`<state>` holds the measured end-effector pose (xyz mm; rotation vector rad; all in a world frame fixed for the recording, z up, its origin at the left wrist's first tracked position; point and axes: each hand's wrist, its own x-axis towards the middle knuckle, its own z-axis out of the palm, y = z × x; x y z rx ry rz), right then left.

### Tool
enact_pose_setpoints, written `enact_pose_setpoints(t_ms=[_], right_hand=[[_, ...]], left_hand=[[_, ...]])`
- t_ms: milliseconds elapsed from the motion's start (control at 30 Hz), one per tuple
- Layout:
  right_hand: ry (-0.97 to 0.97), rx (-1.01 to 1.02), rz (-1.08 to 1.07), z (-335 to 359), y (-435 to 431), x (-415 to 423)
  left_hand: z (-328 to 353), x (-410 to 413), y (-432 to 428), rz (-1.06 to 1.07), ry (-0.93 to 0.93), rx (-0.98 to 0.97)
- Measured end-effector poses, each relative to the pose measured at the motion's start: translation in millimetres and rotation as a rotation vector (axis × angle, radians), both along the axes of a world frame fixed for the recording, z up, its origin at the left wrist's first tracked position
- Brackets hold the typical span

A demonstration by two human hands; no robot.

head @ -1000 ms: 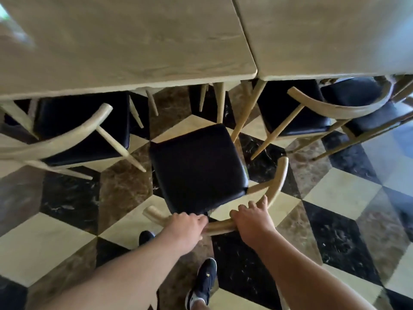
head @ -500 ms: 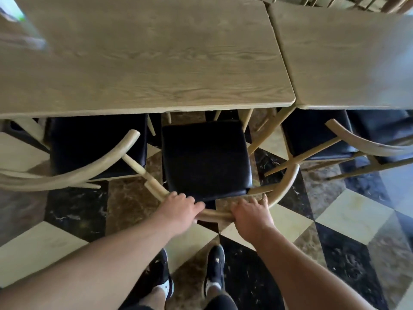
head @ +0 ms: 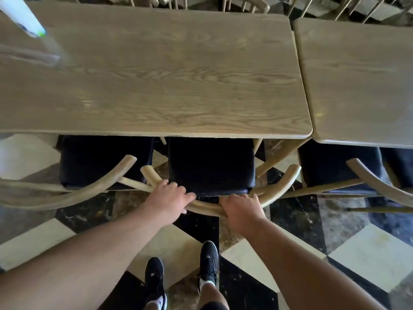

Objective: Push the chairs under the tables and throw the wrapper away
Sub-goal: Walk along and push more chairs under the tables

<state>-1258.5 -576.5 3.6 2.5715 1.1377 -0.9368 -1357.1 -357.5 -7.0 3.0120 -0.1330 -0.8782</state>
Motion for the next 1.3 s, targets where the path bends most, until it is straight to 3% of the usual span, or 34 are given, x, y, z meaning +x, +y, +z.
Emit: enact_pose_setpoints(t_ms=[267,467,633,767,1167,1300], right_hand=[[-0.029,0.014,0.039,-9.6,36.6,31.7],[-0.005,0.005,-0.032,-2.3,53.0,21.8],[0.108,0.051,-0.054,-0.1,125.8,-5.4],[0.104,0.068,-0.178,-10.5,155.4,-21.5],[0.096,-0.083,-0.178,2.2,164.3,-36.9],[0.037,0.056,-0.128,48.7,185.7,-29.9]], left_hand=[[1.5,26.5,28.0,0.119,-0.065,0.069],[8.5,-36.4,83.1,0.431,-0.338,0.019],[8.7,-100.3,169.4,0.634,-0.213,0.098],[3.8,-111.0,198.7,0.583,-0.038,0.023],[11.6,-104.2,210.0,0.542,0.04,-0.035],[42.0,-98.9,218.3,0.533,0.008,-0.076]])
